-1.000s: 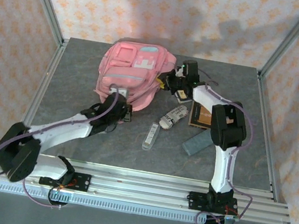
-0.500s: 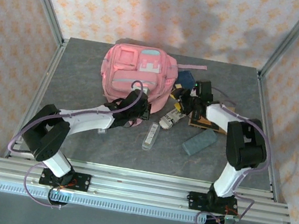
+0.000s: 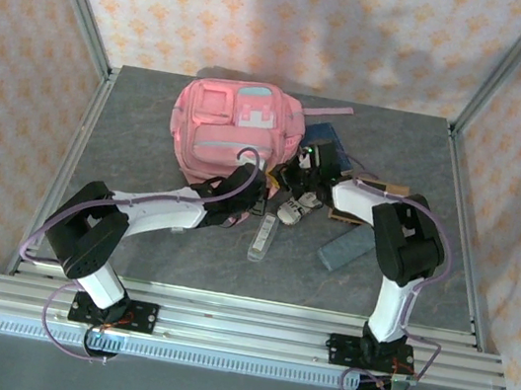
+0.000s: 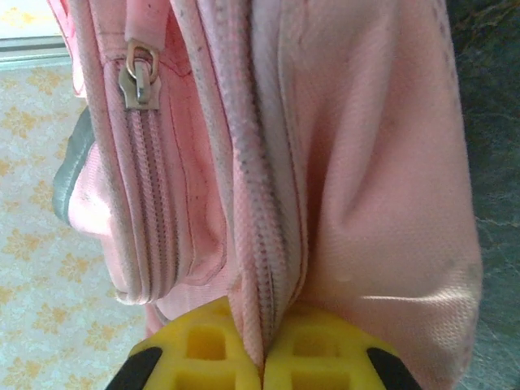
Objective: Pack the student bag
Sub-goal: Unzip the student bag at the top-center of the table.
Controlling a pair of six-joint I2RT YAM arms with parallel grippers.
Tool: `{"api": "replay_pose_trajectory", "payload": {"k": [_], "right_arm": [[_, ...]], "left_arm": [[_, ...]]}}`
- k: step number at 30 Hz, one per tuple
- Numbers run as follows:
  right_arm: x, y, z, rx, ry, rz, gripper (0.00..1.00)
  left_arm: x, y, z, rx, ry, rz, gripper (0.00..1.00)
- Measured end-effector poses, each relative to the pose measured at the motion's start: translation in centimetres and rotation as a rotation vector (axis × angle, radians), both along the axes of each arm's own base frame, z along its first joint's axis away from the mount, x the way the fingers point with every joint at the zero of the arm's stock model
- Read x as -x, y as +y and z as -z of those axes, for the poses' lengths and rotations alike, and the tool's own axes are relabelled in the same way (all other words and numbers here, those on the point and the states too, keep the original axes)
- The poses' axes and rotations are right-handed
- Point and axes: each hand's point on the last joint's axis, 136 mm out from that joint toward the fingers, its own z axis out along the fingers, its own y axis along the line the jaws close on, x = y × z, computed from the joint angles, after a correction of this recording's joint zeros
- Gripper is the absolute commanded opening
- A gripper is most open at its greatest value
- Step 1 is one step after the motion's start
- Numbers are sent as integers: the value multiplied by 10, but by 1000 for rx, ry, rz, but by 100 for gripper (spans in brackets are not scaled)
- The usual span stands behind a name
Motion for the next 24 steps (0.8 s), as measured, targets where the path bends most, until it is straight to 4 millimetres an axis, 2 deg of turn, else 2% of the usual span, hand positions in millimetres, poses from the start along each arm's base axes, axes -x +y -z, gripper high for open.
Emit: {"api": "replay_pose_trajectory", "payload": {"k": [2,5,10,13,15,20,24], "right_arm": [[-2,-1,-1,-2,-4,4,0],[-5,-7,-2,-7,-3,14,0],[-14,-22,-11,-33,-25,38,0],[-15,-23,-19,-48,-38,34,0],[-13,-22,-20,-57,-33,29,0],[-18,-23,-20,-53,-24,30,0],[-50,-22,-25,-35,-25,40,0]], "left_arm": [[2,7,4,-3,4,-10,0],[8,33,6,17,8,-48,0],[15,112,1,82,-9,-203,0],[21,143,0,102,-19,-265,0],[23,148,-2,109,-26,-275,0],[27,142,-2,120,-14,-250,0],[34,123,-3,116,-20,-198,0]]}}
